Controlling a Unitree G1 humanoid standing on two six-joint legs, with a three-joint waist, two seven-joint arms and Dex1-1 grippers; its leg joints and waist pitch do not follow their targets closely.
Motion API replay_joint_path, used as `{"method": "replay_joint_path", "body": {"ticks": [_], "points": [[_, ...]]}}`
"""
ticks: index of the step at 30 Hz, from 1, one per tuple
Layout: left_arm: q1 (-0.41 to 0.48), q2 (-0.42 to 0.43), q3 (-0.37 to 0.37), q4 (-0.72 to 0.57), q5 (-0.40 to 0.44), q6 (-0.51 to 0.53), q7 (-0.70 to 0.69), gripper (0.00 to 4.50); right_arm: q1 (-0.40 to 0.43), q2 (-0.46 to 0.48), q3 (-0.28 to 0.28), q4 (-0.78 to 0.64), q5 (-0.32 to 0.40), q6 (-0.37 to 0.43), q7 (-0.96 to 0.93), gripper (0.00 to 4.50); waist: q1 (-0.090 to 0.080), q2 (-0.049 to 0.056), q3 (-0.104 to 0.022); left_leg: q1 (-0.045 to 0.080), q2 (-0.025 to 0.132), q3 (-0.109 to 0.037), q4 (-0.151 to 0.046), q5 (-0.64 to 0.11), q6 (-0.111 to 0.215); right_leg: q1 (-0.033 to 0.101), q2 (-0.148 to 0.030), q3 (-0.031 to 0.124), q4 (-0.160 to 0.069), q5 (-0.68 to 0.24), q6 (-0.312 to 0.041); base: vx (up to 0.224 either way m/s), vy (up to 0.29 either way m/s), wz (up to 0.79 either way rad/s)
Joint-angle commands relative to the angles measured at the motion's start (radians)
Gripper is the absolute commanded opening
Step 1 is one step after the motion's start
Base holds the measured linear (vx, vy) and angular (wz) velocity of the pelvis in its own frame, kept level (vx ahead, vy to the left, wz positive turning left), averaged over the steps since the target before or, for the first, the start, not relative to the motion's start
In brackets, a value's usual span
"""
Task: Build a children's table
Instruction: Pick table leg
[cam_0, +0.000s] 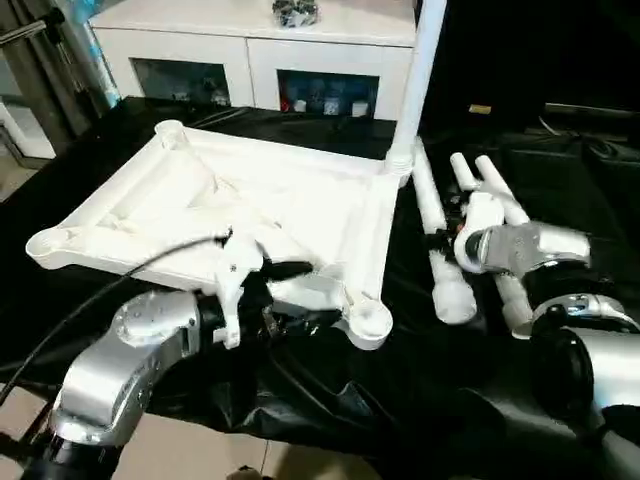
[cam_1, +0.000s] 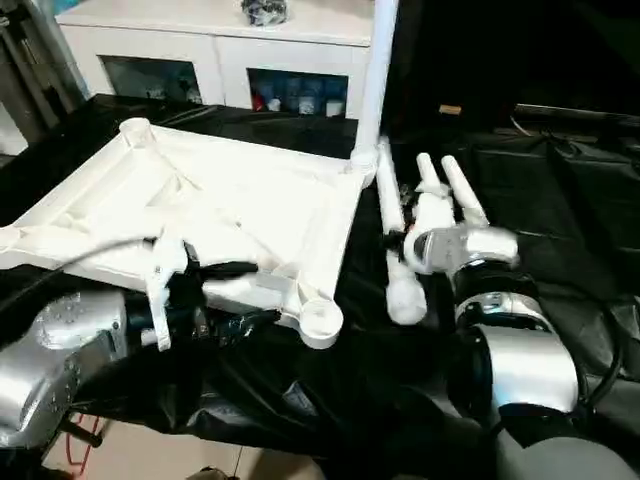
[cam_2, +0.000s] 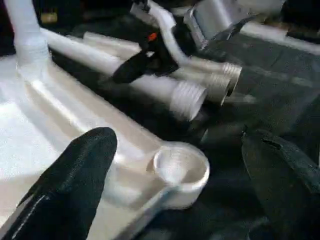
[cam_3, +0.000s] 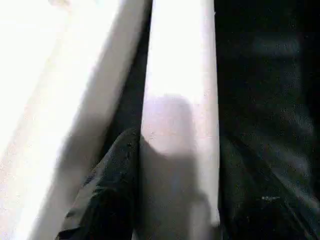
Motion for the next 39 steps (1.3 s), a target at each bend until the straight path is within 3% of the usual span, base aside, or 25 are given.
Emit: {"method": "replay_joint_path", "body": {"ticks": [1, 2, 4, 6, 7, 8, 9, 10, 13, 14, 15, 16, 17, 21, 22, 23, 24, 26, 27, 34, 36, 38, 39], "points": [[-0.021, -0.008, 0.014, 0.003, -0.016, 0.012, 0.002, 4.49, 0.024, 0.002, -0.024, -0.108, 0.036, 0.041, 0.004, 1.78, 0.014, -0.011, -0.072, 0.014, 0.038, -0.001, -0.051, 0.020, 0.034, 0.052, -0.093, 0.048, -0.055, 0.208, -0.225, 0.000, 0.000, 0.00], [-0.038, -0.021, 0.019, 0.009, -0.022, 0.014, 0.012, 4.49, 0.050, 0.008, -0.036, -0.175, 0.055, 0.054, 0.007, 1.78, 0.014, -0.014, -0.071, 0.013, 0.037, -0.001, -0.051, 0.027, 0.035, 0.053, -0.091, 0.049, -0.054, 0.218, -0.215, 0.000, 0.000, 0.00], [-0.092, -0.073, 0.039, 0.036, -0.030, 0.044, 0.074, 4.49, 0.143, 0.028, -0.064, -0.386, 0.120, 0.044, 0.045, 1.78, 0.025, -0.010, -0.073, 0.017, 0.040, 0.001, -0.051, 0.026, 0.034, 0.051, -0.094, 0.051, -0.056, 0.216, -0.199, 0.000, 0.000, 0.00], [-0.131, -0.108, 0.057, 0.060, -0.037, 0.077, 0.132, 4.49, 0.206, 0.043, -0.074, -0.525, 0.161, 0.031, 0.074, 1.78, 0.032, -0.018, -0.077, 0.019, 0.041, 0.002, -0.052, 0.028, 0.032, 0.053, -0.096, 0.053, -0.054, 0.237, -0.177, 0.000, 0.000, 0.00], [-0.157, -0.136, 0.070, 0.080, -0.043, 0.083, 0.167, 4.49, 0.240, 0.054, -0.090, -0.593, 0.194, 0.025, 0.089, 1.78, 0.033, -0.001, -0.076, 0.016, 0.040, -0.002, -0.053, 0.028, 0.025, 0.053, -0.095, 0.051, -0.052, 0.232, -0.176, 0.000, 0.000, 0.00], [-0.157, -0.136, 0.070, 0.080, -0.043, 0.083, 0.167, 4.49, 0.240, 0.054, -0.090, -0.593, 0.194, 0.025, 0.089, 1.78, 0.030, -0.002, -0.075, 0.019, 0.042, 0.000, -0.052, 0.004, 0.017, 0.050, -0.093, 0.053, -0.061, 0.224, -0.168, 0.000, 0.000, 0.00], [-0.183, -0.166, 0.086, 0.098, -0.060, 0.096, 0.200, 4.49, 0.278, 0.066, -0.108, -0.661, 0.230, 0.017, 0.109, 1.78, 0.027, -0.005, -0.076, 0.017, 0.042, -0.004, -0.056, 0.002, 0.012, 0.056, -0.094, 0.052, -0.058, 0.221, -0.174, 0.000, 0.000, 0.00], [-0.208, -0.195, 0.100, 0.115, -0.080, 0.104, 0.225, 4.49, 0.317, 0.079, -0.128, -0.732, 0.266, 0.012, 0.121, 1.78, 0.029, 0.006, -0.076, 0.018, 0.040, -0.001, -0.053, -0.004, 0.008, 0.053, -0.094, 0.054, -0.059, 0.220, -0.172, 0.000, 0.000, 0.00], [-0.248, -0.249, 0.128, 0.138, -0.124, 0.114, 0.260, 4.49, 0.383, 0.108, -0.169, -0.866, 0.349, 0.000, 0.160, 1.78, 0.028, -0.003, -0.074, 0.017, 0.040, -0.003, -0.056, -0.027, 0.014, 0.056, -0.097, 0.055, -0.067, 0.191, -0.179, 0.000, 0.000, 0.00], [-0.256, -0.261, 0.135, 0.143, -0.132, 0.115, 0.267, 4.49, 0.399, 0.115, -0.177, -0.900, 0.374, 0.003, 0.172, 1.78, 0.027, 0.001, -0.072, 0.016, 0.038, -0.002, -0.056, -0.027, 0.013, 0.054, -0.094, 0.054, -0.071, 0.169, -0.177, 0.000, 0.000, 0.00], [-0.282, -0.301, 0.158, 0.157, -0.152, 0.125, 0.293, 4.49, 0.450, 0.129, -0.171, -1.008, 0.436, 0.007, 0.219, 1.78, 0.027, 0.011, -0.072, 0.016, 0.038, -0.003, -0.054, -0.029, 0.010, 0.054, -0.094, 0.055, -0.069, 0.165, -0.177, 0.000, 0.000, 0.00], [-0.282, -0.301, 0.158, 0.157, -0.152, 0.125, 0.293, 4.49, 0.450, 0.129, -0.171, -1.008, 0.436, 0.007, 0.219, 1.78, 0.029, 0.003, -0.073, 0.017, 0.041, -0.003, -0.053, -0.037, 0.021, 0.055, -0.095, 0.057, -0.072, 0.170, -0.172, 0.000, 0.000, 0.00], [-0.302, -0.330, 0.172, 0.167, -0.175, 0.136, 0.310, 4.49, 0.492, 0.131, -0.144, -1.087, 0.481, 0.011, 0.277, 1.78, 0.029, 0.004, -0.071, 0.014, 0.036, -0.002, -0.054, -0.034, 0.029, 0.056, -0.093, 0.054, -0.076, 0.158, -0.171, 0.000, 0.000, 0.00], [-0.323, -0.376, 0.193, 0.163, -0.241, 0.177, 0.332, 4.49, 0.542, 0.128, -0.103, -1.180, 0.558, 0.055, 0.345, 1.78, 0.028, 0.007, -0.070, 0.012, 0.037, -0.004, -0.054, -0.033, 0.026, 0.054, -0.094, 0.053, -0.079, 0.096, -0.166, 0.000, 0.000, 0.00], [-0.329, -0.391, 0.203, 0.159, -0.272, 0.195, 0.338, 4.49, 0.554, 0.123, -0.085, -1.199, 0.569, 0.066, 0.363, 1.78, 0.029, 0.001, -0.069, 0.014, 0.037, -0.003, -0.055, -0.040, 0.027, 0.052, -0.093, 0.054, -0.083, 0.083, -0.166, 0.000, 0.000, 0.00], [-0.334, -0.405, 0.212, 0.154, -0.303, 0.209, 0.342, 4.49, 0.565, 0.117, -0.066, -1.215, 0.576, 0.074, 0.381, 1.78, 0.031, 0.004, -0.068, 0.013, 0.035, -0.002, -0.054, -0.037, 0.023, 0.054, -0.094, 0.054, -0.082, 0.069, -0.170, 0.000, 0.000, 0.00], [-0.337, -0.415, 0.217, 0.150, -0.331, 0.227, 0.345, 4.49, 0.574, 0.111, -0.050, -1.226, 0.585, 0.083, 0.395, 1.78, 0.029, -0.002, -0.067, 0.009, 0.035, -0.003, -0.055, -0.035, 0.025, 0.055, -0.094, 0.054, -0.085, 0.059, -0.167, 0.000, 0.000, 0.00], [-0.340, -0.433, 0.218, 0.131, -0.396, 0.278, 0.333, 4.49, 0.592, 0.095, -0.012, -1.245, 0.598, 0.098, 0.426, 1.78, 0.032, 0.001, -0.067, 0.010, 0.035, -0.003, -0.053, -0.033, 0.022, 0.053, -0.093, 0.055, -0.085, 0.046, -0.162, 0.000, 0.000, 0.00], [-0.338, -0.433, 0.210, 0.122, -0.408, 0.292, 0.323, 4.50, 0.592, 0.089, -0.003, -1.246, 0.597, 0.100, 0.435, 1.78, 0.032, -0.004, -0.067, 0.011, 0.036, -0.003, -0.055, -0.030, 0.024, 0.051, -0.094, 0.054, -0.086, 0.040, -0.159, 0.000, 0.000, 0.00], [-0.329, -0.453, 0.186, 0.095, -0.427, 0.333, 0.352, 4.50, 0.608, 0.041, 0.084, -1.248, 0.566, 0.095, 0.477, 1.78, 0.036, -0.004, -0.065, 0.008, 0.034, -0.004, -0.054, -0.019, 0.020, 0.052, -0.094, 0.055, -0.090, 0.017, -0.121, 0.000, 0.000, 0.00], [-0.328, -0.454, 0.188, 0.092, -0.445, 0.343, 0.363, 4.50, 0.609, 0.026, 0.123, -1.250, 0.535, 0.081, 0.479, 1.78, 0.035, -0.006, -0.066, 0.007, 0.033, -0.004, -0.053, -0.014, 0.016, 0.053, -0.092, 0.055, -0.088, 0.025, -0.115, 0.000, 0.000, 0.00], [-0.337, -0.456, 0.198, 0.106, -0.440, 0.357, 0.406, 4.13, 0.588, 0.020, 0.181, -1.239, 0.459, 0.047, 0.442, 1.78, 0.034, -0.002, -0.066, 0.008, 0.035, -0.005, -0.054, -0.016, 0.014, 0.050, -0.093, 0.054, -0.088, 0.028, -0.114, 0.000, 0.000, 0.00], [-0.337, -0.456, 0.198, 0.106, -0.440, 0.357, 0.406, 4.13, 0.588, 0.020, 0.181, -1.239, 0.459, 0.047, 0.442, 1.78, 0.032, -0.004, -0.066, 0.008, 0.035, -0.006, -0.054, -0.018, 0.009, 0.050, -0.092, 0.054, -0.087, 0.030, -0.113, 0.000, 0.000, 0.00]]}}
